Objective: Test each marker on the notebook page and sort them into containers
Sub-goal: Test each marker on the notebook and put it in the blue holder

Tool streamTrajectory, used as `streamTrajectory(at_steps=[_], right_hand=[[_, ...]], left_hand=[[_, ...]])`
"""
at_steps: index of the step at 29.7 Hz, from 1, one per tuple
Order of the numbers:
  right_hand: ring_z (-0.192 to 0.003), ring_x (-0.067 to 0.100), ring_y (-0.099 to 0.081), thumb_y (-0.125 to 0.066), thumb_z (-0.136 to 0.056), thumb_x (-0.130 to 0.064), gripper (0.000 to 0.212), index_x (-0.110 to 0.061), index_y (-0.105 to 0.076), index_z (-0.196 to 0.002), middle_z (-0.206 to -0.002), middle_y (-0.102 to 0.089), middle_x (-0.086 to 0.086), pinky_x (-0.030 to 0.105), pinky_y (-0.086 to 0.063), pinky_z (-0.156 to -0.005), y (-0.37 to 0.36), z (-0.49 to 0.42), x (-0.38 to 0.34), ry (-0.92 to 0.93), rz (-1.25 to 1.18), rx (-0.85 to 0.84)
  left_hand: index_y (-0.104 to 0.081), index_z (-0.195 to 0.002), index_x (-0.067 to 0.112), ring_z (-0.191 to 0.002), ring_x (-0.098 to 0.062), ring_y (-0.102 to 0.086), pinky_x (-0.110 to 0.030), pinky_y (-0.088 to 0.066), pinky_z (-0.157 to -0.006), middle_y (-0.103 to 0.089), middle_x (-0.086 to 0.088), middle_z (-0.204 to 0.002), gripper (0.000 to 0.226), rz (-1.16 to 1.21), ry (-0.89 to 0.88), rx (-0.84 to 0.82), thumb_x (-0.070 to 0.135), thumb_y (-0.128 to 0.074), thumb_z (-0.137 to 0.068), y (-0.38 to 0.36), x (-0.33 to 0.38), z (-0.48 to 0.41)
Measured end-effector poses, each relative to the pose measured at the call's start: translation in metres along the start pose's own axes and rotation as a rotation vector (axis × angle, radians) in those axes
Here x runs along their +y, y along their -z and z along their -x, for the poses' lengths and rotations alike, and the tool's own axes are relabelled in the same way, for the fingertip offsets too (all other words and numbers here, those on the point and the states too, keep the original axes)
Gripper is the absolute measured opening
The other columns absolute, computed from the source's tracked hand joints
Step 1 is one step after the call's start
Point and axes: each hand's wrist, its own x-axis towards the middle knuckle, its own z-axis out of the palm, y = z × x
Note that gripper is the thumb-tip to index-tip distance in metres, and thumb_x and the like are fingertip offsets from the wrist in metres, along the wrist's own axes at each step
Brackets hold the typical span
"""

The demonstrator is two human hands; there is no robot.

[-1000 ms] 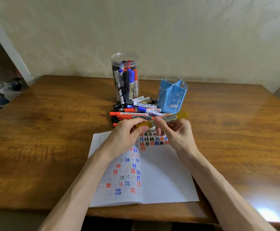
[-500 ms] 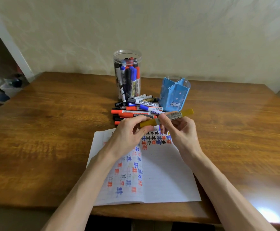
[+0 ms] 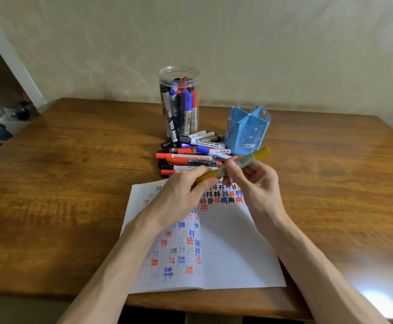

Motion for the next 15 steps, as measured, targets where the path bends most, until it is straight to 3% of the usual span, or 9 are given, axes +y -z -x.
streamTrajectory(at_steps=[2,4,8,10,13,15], right_hand=[[-0.078,0.014,-0.067,-0.071,-0.094,-0.025,0.025,-0.004,-0.073,-0.106,-0.087,-0.077,0.002,0.026,-0.055,-0.077,0.021,-0.008,-0.002,0.01,-0.082,0.128],[-0.079,0.016,-0.065,-0.07,-0.095,-0.023,0.02,-0.007,-0.072,-0.107,-0.089,-0.076,0.003,0.028,-0.054,-0.079,0.042,-0.016,-0.003,0.012,-0.152,0.186],[-0.08,0.02,-0.068,-0.066,-0.1,-0.022,0.025,0.001,-0.07,-0.11,-0.094,-0.076,0.018,0.028,-0.057,-0.077,0.018,-0.009,0.005,-0.012,0.021,-0.007],[-0.076,0.017,-0.067,-0.066,-0.1,-0.027,0.026,-0.002,-0.071,-0.105,-0.088,-0.074,0.017,0.029,-0.056,-0.073,0.006,-0.005,0.005,-0.012,0.097,-0.054],[-0.065,0.007,-0.061,-0.066,-0.102,-0.029,0.021,-0.009,-0.07,-0.1,-0.075,-0.071,-0.005,0.021,-0.049,-0.06,0.008,-0.002,0.001,-0.063,0.119,-0.013],[-0.061,0.012,-0.058,-0.066,-0.104,-0.03,0.022,-0.009,-0.071,-0.1,-0.071,-0.069,0.0,0.025,-0.047,-0.056,0.01,0.0,-0.002,-0.124,0.155,-0.002]], left_hand=[[-0.068,-0.113,0.029,-0.091,-0.021,-0.069,-0.056,-0.055,-0.082,-0.072,-0.001,-0.097,0.027,0.077,0.054,0.012,0.046,-0.048,-0.106,0.015,-0.009,0.007],[-0.069,-0.115,0.029,-0.098,-0.013,-0.07,-0.046,-0.057,-0.087,-0.074,0.006,-0.103,0.022,0.093,0.076,0.088,0.039,-0.053,-0.105,0.033,-0.02,0.013],[-0.066,-0.124,0.027,-0.11,0.0,-0.064,-0.028,-0.055,-0.092,-0.071,0.019,-0.112,0.026,-0.008,0.073,0.061,0.038,-0.055,-0.103,0.027,-0.022,0.011],[-0.065,-0.127,0.029,-0.112,0.002,-0.062,-0.028,-0.054,-0.094,-0.069,0.021,-0.115,0.029,-0.064,0.068,0.033,0.042,-0.055,-0.103,0.02,-0.022,0.009],[-0.066,-0.116,0.035,-0.104,-0.002,-0.064,-0.038,-0.055,-0.09,-0.069,0.019,-0.107,0.02,-0.146,0.093,0.0,0.046,-0.059,-0.1,0.023,-0.027,0.009],[-0.066,-0.111,0.038,-0.099,-0.001,-0.064,-0.04,-0.056,-0.087,-0.07,0.02,-0.103,0.018,-0.221,0.12,-0.024,0.049,-0.06,-0.099,0.025,-0.025,0.007]])
